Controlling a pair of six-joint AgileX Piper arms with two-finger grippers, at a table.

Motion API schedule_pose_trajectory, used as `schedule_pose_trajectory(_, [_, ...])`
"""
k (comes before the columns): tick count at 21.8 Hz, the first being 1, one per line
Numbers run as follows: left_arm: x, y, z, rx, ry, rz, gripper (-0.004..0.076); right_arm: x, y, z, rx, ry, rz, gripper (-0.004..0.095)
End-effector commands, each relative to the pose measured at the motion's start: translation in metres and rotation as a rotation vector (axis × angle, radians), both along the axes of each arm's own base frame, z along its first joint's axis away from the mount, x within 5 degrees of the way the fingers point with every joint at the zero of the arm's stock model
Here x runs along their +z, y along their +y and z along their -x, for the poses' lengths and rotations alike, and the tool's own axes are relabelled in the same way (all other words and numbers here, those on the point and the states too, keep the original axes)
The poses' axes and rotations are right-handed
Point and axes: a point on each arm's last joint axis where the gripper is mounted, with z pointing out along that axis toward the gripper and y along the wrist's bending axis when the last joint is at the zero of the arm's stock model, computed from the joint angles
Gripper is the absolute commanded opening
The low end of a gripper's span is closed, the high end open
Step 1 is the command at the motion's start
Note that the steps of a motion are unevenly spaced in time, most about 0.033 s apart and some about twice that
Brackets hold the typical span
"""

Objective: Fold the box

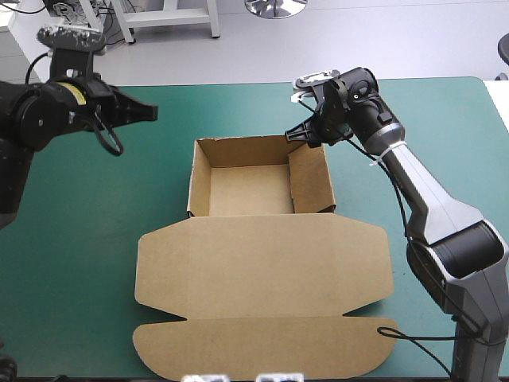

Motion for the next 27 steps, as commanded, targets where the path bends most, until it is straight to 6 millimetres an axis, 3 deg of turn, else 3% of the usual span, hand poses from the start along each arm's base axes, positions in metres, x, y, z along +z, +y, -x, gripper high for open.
schedule_pose_trajectory(1, [-0.014, 0.011, 0.03, 0.007, 0.064, -0.028, -0.001, 0.016, -0.008, 0.01, -0.008, -0.026, -0.006, 0.0414])
schedule_pose_trajectory(5, [-0.061, 0.02, 0.057, -0.002, 0.163, -0.055, -0.001, 0.003, -0.004, 0.005, -0.009, 0.024, -0.026, 0.0414])
schedule_pose_trajectory(10, [-0.104, 0.032, 0.089, 0.016, 0.202, -0.044, -0.001, -0.015, -0.005, -0.006, -0.037, 0.114, -0.118, 0.0414])
schedule_pose_trajectory(13, [-0.136, 0.044, 0.121, 0.043, 0.218, -0.017, -0.001, -0.028, -0.004, -0.012, -0.045, 0.154, -0.135, 0.0414])
schedule_pose_trajectory(17, [-0.159, 0.056, 0.153, 0.062, 0.198, 0.015, -0.001, -0.034, -0.003, -0.015, -0.046, 0.166, -0.129, 0.0414])
schedule_pose_trajectory(20, [-0.165, 0.062, 0.17, 0.084, 0.178, 0.045, -0.001, -0.034, -0.003, -0.015, -0.046, 0.165, -0.129, 0.0413])
schedule_pose_trajectory(22, [-0.166, 0.064, 0.174, 0.094, 0.18, 0.054, -0.001, -0.037, -0.002, -0.015, -0.02, 0.175, -0.125, 0.0332])
schedule_pose_trajectory(25, [-0.171, 0.065, 0.178, 0.104, 0.219, 0.042, -0.001, -0.038, -0.001, -0.015, -0.016, 0.179, -0.129, -0.0023])
schedule_pose_trajectory(27, [-0.172, 0.066, 0.179, 0.108, 0.239, 0.035, -0.001, -0.037, -0.004, -0.016, -0.023, 0.162, -0.098, -0.0019])
